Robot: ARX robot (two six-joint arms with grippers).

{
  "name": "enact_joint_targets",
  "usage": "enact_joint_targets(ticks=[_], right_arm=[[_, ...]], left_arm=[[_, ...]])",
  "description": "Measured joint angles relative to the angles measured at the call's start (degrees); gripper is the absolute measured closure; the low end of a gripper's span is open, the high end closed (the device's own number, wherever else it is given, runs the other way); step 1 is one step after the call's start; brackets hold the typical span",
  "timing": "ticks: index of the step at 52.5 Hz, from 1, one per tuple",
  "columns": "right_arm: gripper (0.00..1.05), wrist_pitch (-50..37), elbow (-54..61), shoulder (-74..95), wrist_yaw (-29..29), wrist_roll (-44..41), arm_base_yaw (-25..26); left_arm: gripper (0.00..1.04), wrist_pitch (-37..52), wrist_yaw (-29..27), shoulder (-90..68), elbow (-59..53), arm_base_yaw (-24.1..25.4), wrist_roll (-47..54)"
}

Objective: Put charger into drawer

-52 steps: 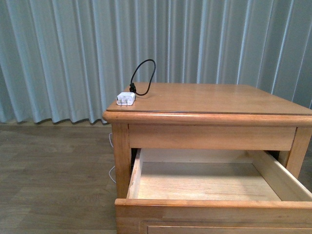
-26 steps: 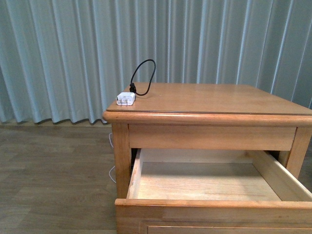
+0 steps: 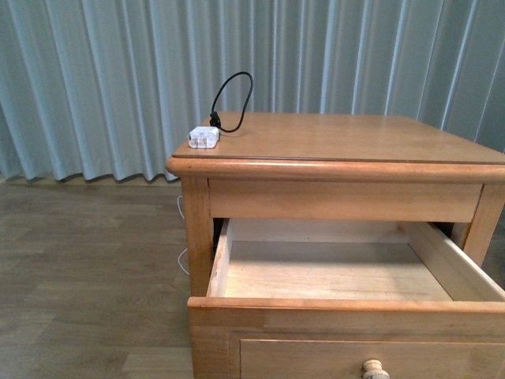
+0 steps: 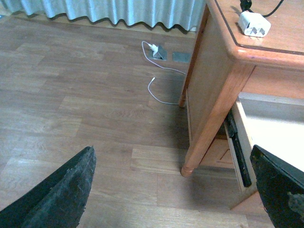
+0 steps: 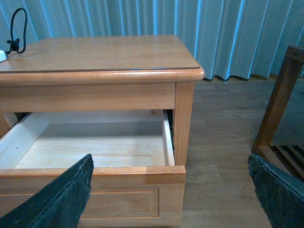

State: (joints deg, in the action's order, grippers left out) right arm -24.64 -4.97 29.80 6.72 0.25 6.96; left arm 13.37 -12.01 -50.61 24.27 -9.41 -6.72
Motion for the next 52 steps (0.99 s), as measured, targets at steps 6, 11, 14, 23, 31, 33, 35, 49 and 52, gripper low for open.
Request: enact_joint_targets(ticks=[6,11,14,23,31,33,35,49,52], right_arm=[[0.08,0.0,0.0,0.0,0.0,0.0,0.0],[0.08,0.0,0.0,0.0,0.0,0.0,0.0],[0.08,0.0,0.0,0.0,0.0,0.0,0.0],[0.08,0.0,0.0,0.0,0.0,0.0,0.0],[0.08,0.0,0.0,0.0,0.0,0.0,0.0],[0.08,0.0,0.0,0.0,0.0,0.0,0.0],[0.08,0.0,0.0,0.0,0.0,0.0,0.0],[0.08,0.0,0.0,0.0,0.0,0.0,0.0],[0.08,0.0,0.0,0.0,0.0,0.0,0.0]], left_arm=[[0.06,3.0,-0.3,-12.5,8.7,-1.9,0.6],[0.06,3.2,-0.6,-22.3,16.9,-3.1,-0.2],[0.06,3.4,-1.4,-27.7,21.7,-4.0,-0.9],[0.06,2.9,-2.8,-40.0,34.9,-6.6,-2.0],[0.06,1.3,-4.3,-50.1,47.3,-8.9,-2.0],[0.06,0.4,-4.9,-53.4,51.1,-9.6,-2.0],[0.06,-0.1,-5.1,-55.5,53.4,-9.9,-2.0],[0.06,-4.1,-7.6,-66.7,66.4,-10.9,-1.3],[0.06,-4.4,-7.8,-68.0,68.2,-10.9,-1.0]])
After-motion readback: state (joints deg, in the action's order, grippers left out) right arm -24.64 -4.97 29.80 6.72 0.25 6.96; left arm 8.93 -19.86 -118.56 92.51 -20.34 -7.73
